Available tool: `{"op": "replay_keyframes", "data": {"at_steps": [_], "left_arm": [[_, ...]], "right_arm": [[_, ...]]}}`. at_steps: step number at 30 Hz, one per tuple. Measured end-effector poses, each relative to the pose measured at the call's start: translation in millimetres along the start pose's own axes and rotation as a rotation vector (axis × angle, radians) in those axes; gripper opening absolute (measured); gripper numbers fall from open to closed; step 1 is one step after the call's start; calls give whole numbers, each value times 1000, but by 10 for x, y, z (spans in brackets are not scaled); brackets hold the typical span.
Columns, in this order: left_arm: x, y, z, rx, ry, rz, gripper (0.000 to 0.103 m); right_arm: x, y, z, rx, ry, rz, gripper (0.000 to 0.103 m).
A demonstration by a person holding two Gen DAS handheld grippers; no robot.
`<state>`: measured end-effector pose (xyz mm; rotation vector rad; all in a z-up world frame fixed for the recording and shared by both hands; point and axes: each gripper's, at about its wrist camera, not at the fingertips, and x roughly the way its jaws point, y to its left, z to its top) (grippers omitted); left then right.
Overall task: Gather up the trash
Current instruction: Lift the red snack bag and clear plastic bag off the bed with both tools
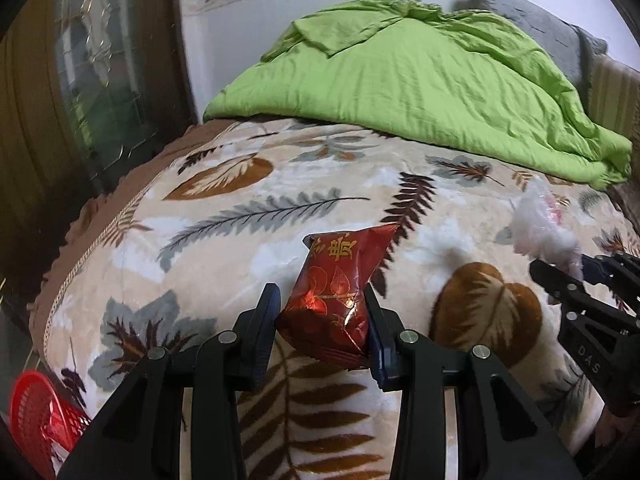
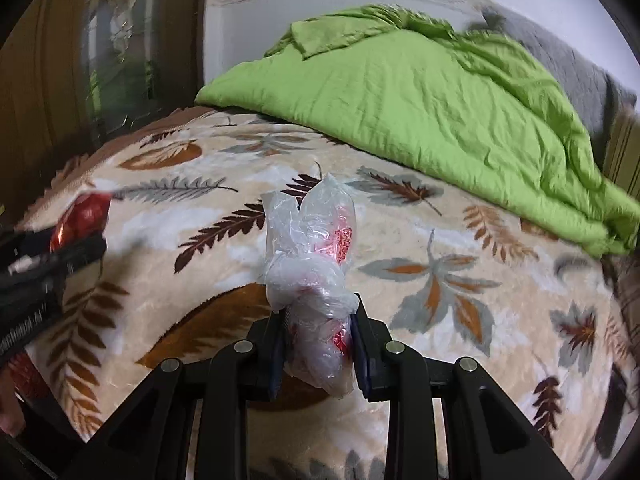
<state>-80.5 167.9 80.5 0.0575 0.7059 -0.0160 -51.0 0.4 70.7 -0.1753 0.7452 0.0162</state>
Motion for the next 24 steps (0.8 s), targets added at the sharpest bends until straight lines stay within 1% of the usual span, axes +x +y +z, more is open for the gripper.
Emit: {"op": "replay_keyframes", "data": {"at_steps": [3, 7, 13, 24], "left_arm": [[77, 27, 17, -16, 17, -4, 38], [131, 13, 15, -15, 29, -10, 38], [161, -24, 17, 2, 33, -16, 38], [170, -41, 28, 1, 31, -26, 38]], "right_arm": [[34, 17, -1, -32, -17, -37, 30], [111, 9, -8, -58, -11, -62, 30], [126, 14, 4, -67, -13, -46, 30], [143, 54, 10, -78, -10, -40, 30]]}}
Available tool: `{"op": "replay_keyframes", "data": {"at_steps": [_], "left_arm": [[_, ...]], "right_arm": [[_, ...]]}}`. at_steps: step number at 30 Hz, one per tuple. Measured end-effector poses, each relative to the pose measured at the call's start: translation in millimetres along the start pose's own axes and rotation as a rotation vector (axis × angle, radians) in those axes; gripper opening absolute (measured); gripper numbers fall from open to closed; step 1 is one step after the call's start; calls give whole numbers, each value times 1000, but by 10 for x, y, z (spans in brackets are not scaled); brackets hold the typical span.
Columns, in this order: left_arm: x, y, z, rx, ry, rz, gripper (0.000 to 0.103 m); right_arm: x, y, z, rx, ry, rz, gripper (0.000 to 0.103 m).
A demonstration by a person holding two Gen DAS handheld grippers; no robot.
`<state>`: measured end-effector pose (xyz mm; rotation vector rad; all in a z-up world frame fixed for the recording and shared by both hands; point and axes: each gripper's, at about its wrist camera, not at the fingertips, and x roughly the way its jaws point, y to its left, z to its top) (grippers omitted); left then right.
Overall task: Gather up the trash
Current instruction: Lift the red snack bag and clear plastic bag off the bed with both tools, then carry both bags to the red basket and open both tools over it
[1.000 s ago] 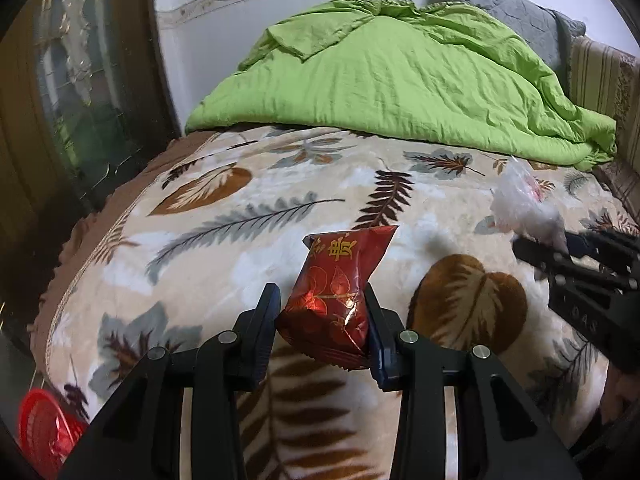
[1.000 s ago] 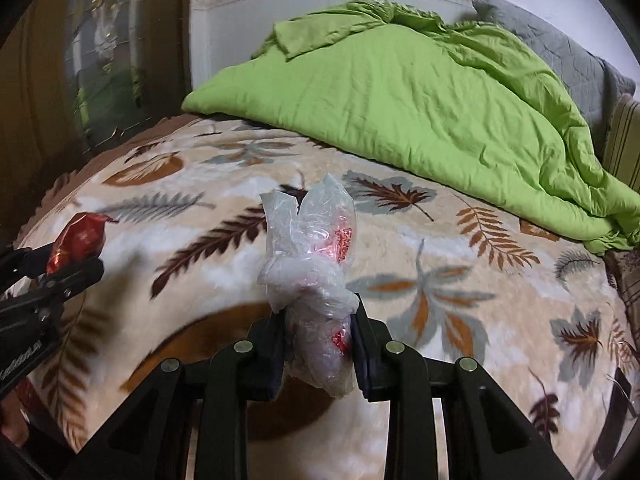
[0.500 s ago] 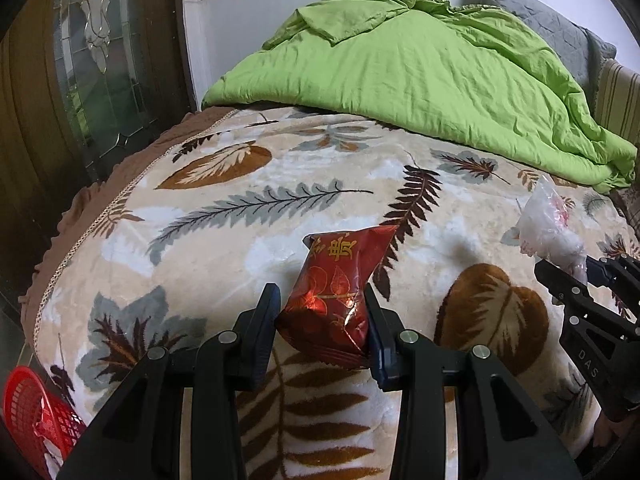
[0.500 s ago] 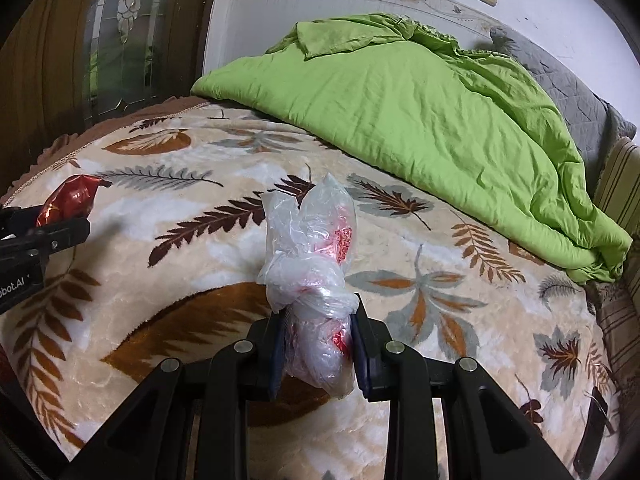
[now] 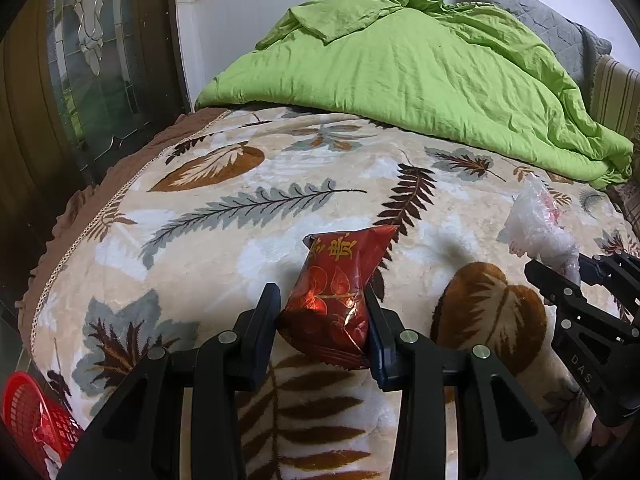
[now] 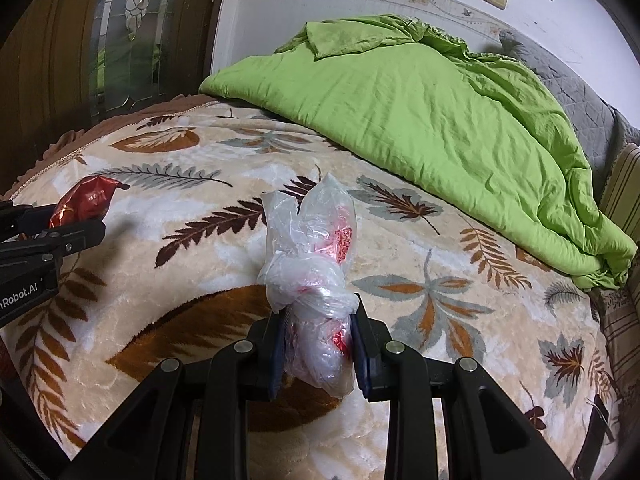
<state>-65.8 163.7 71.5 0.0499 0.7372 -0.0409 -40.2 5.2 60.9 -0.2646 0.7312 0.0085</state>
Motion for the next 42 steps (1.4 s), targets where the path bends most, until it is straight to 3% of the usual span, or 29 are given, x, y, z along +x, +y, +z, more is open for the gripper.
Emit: {"op": "replay_keyframes", "data": {"at_steps": [42], "left_arm": [[-67, 19, 7, -2, -21, 9, 38]], "right_arm": [[-15, 132, 31, -6, -28, 68, 30]]}}
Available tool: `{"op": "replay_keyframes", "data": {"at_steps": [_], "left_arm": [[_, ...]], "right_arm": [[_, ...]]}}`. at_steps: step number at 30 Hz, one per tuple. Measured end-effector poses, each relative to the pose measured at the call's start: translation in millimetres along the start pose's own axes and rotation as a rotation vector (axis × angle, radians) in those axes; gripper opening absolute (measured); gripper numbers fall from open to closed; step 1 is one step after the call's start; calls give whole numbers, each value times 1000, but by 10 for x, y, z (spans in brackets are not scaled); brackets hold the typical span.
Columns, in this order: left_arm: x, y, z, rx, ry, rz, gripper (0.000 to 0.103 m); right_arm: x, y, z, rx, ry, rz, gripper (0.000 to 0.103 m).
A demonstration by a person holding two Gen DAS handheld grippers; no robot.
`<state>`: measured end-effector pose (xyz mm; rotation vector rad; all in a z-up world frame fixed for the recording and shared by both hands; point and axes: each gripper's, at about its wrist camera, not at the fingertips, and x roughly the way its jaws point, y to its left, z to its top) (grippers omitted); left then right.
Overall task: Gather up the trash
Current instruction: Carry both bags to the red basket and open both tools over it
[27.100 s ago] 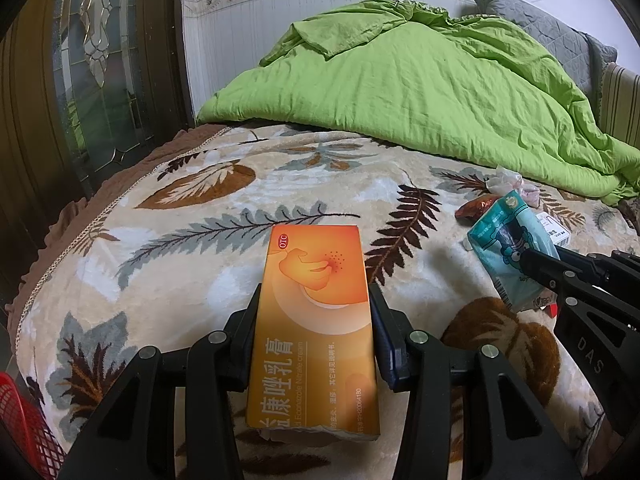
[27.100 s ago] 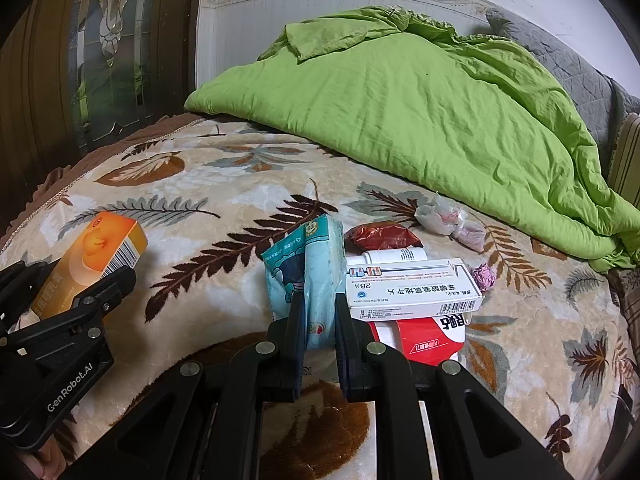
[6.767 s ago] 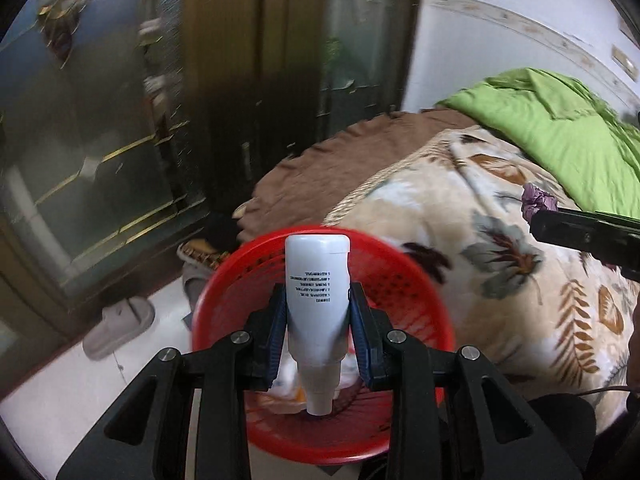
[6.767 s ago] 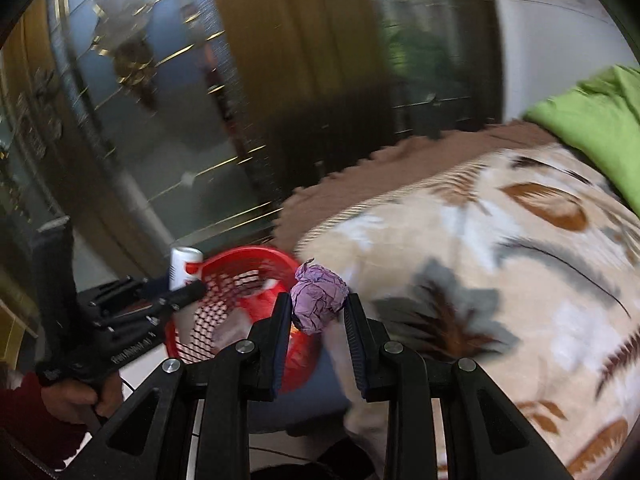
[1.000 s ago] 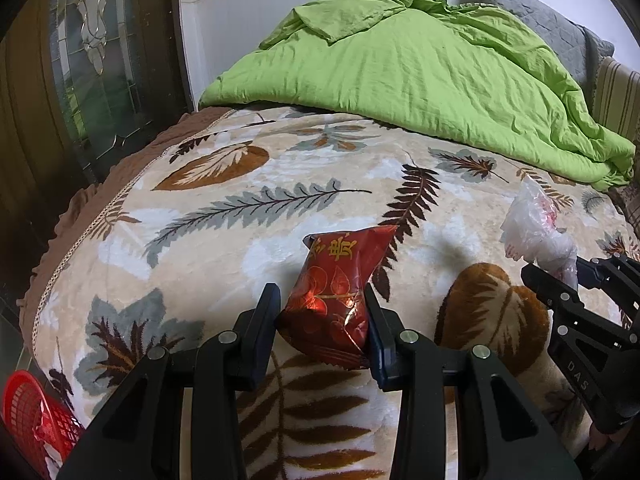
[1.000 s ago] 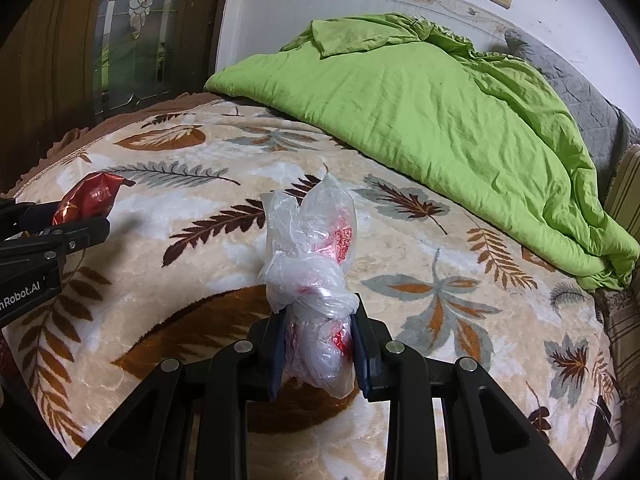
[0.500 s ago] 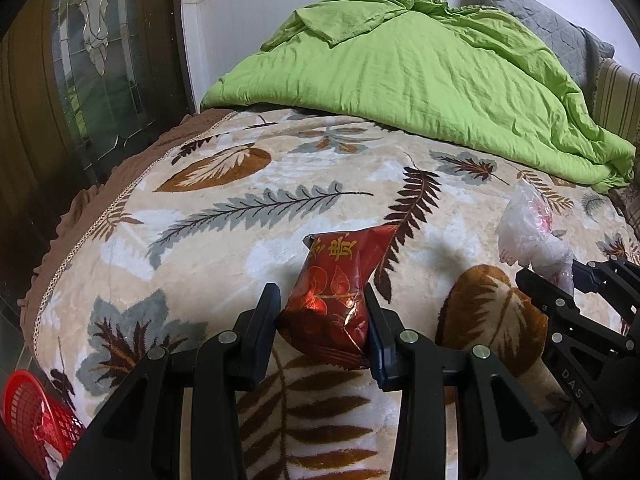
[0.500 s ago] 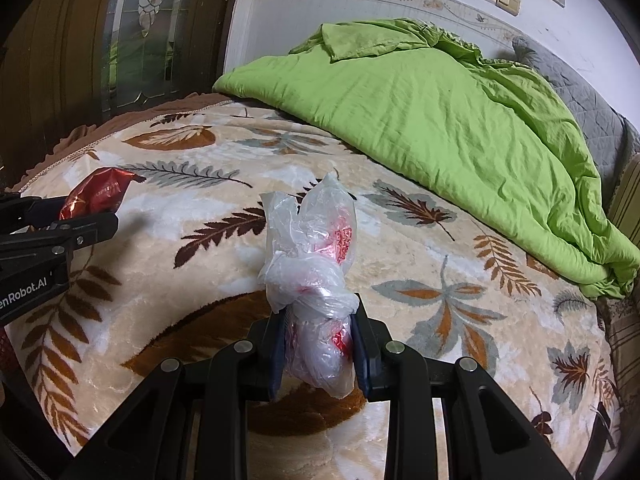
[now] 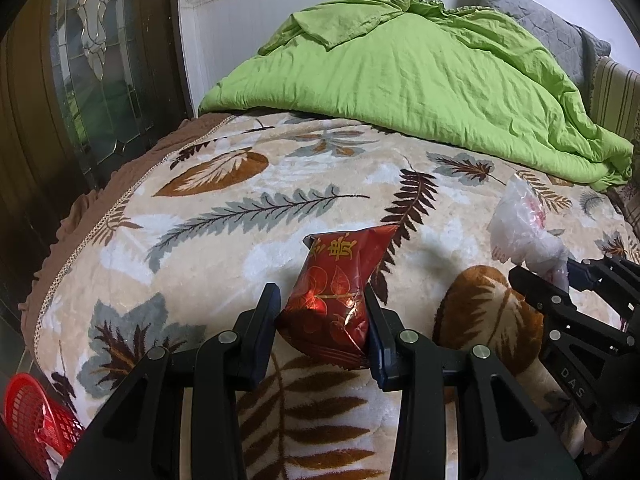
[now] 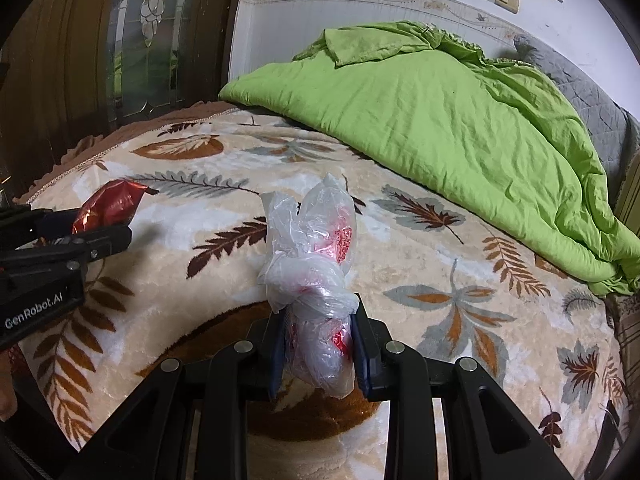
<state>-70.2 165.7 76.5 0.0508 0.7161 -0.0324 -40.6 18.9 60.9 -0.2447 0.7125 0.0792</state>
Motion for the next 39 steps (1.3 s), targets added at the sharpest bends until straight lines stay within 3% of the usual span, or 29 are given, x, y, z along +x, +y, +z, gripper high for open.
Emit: {"op": "replay_keyframes", "data": {"at_steps": [5, 11, 21, 28, 34, 39], "left_arm": [[-50, 50, 28, -24, -3, 4, 38], [-370, 242, 123, -43, -48, 15, 38], [-1014, 1092, 141, -154, -104, 107, 38], [-1398, 1789, -332, -261, -82, 196, 38], [-1663, 2341, -1107, -396, -35, 306, 38], [-1757, 2682, -1496, -481, 2, 353, 38]], "right_arm": [[-29, -37, 23, 30, 6, 33, 30], [-93, -110, 45, 88, -13, 103, 30], [-420, 180, 333, 96, -62, 289, 30], [-620, 773, 662, 34, -49, 479, 30], [-739, 1540, 741, -120, -32, 587, 30], [-821, 2274, 705, -272, -9, 676, 30]]}}
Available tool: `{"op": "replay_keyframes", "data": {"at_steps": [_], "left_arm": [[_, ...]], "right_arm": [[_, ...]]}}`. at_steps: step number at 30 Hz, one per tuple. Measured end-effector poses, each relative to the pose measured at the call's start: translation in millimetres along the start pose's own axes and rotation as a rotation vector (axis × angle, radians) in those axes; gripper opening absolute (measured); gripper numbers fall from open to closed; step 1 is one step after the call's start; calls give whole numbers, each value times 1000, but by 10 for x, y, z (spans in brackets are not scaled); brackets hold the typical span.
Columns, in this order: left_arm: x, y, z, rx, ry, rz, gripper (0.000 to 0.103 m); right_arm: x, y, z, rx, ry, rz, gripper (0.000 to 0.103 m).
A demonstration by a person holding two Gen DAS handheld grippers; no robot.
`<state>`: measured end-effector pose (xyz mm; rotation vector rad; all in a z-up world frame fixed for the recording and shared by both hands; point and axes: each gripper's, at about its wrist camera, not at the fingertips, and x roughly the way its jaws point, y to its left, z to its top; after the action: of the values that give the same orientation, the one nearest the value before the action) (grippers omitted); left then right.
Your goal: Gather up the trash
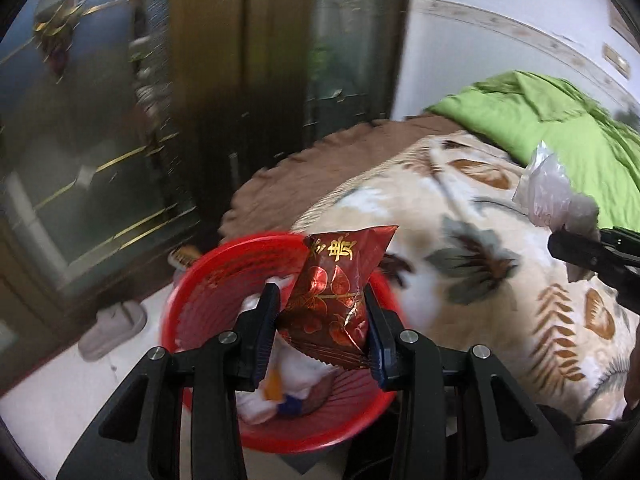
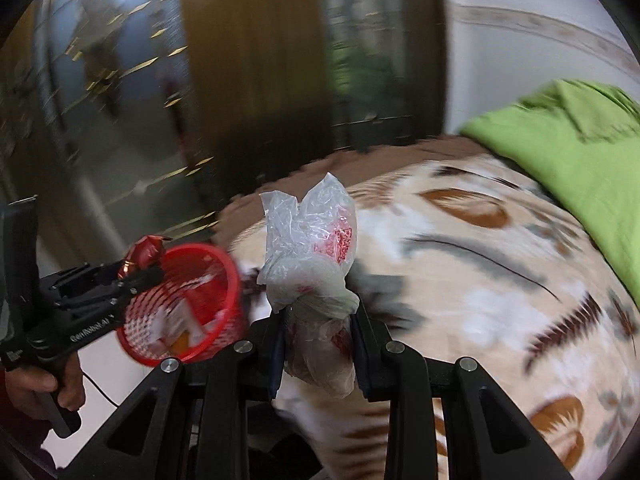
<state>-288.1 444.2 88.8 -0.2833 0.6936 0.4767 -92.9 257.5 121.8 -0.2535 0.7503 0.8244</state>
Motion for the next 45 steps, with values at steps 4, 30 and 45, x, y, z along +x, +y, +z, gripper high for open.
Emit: {"op": "replay_keyframes", "data": {"at_steps": [4, 30, 45], "left_arm": [[104, 313, -39, -66, 36, 33, 38], [-205, -327, -220, 54, -40, 83, 83], [-580, -1020, -373, 220, -99, 120, 95]], "right_arm": [[254, 419, 134, -91, 36, 67, 30], [-80, 438, -56, 10, -34, -29, 61], [-936, 233, -599, 52, -125, -260, 67]]}}
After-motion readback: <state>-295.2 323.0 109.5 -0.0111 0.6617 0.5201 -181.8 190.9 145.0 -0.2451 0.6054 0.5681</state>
